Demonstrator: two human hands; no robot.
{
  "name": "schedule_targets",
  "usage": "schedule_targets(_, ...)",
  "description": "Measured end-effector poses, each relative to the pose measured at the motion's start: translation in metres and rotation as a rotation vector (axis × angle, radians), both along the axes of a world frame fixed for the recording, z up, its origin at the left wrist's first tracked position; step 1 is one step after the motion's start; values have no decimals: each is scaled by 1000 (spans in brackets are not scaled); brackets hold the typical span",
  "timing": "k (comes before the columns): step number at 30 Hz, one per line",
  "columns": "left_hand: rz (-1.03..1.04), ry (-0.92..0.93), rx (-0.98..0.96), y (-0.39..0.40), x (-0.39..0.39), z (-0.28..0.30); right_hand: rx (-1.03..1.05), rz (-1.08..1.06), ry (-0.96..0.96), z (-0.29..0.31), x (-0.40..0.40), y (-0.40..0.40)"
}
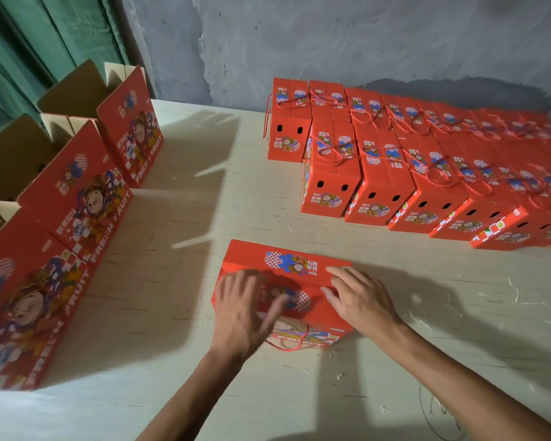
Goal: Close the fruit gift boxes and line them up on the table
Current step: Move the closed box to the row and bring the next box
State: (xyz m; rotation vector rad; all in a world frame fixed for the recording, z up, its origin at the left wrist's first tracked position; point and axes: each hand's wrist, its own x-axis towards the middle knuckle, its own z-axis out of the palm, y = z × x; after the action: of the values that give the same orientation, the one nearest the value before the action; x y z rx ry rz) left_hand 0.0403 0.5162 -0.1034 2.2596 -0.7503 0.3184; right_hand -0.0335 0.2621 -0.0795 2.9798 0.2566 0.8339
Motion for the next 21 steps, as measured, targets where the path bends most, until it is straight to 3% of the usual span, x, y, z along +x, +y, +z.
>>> schedule_targets(2, 185, 184, -96, 16, 13, -1, 13, -33, 29, 3, 8, 6)
schedule_targets(5, 305, 650, -309, 20, 29, 1, 39, 47, 71, 10, 21, 15)
schedule_targets(6, 329, 726, -366, 19, 31, 1, 48, 88, 97, 12, 26, 19)
schedule_targets(9, 338, 672, -436, 18, 31, -3, 67, 193, 157, 13, 45, 38)
schedule_targets(13, 289, 682, -531, 19, 27, -5, 292, 217, 269, 8, 77, 66)
schedule_targets(21, 254, 756, -735, 19, 26, -5, 128, 303, 108, -22, 111, 93)
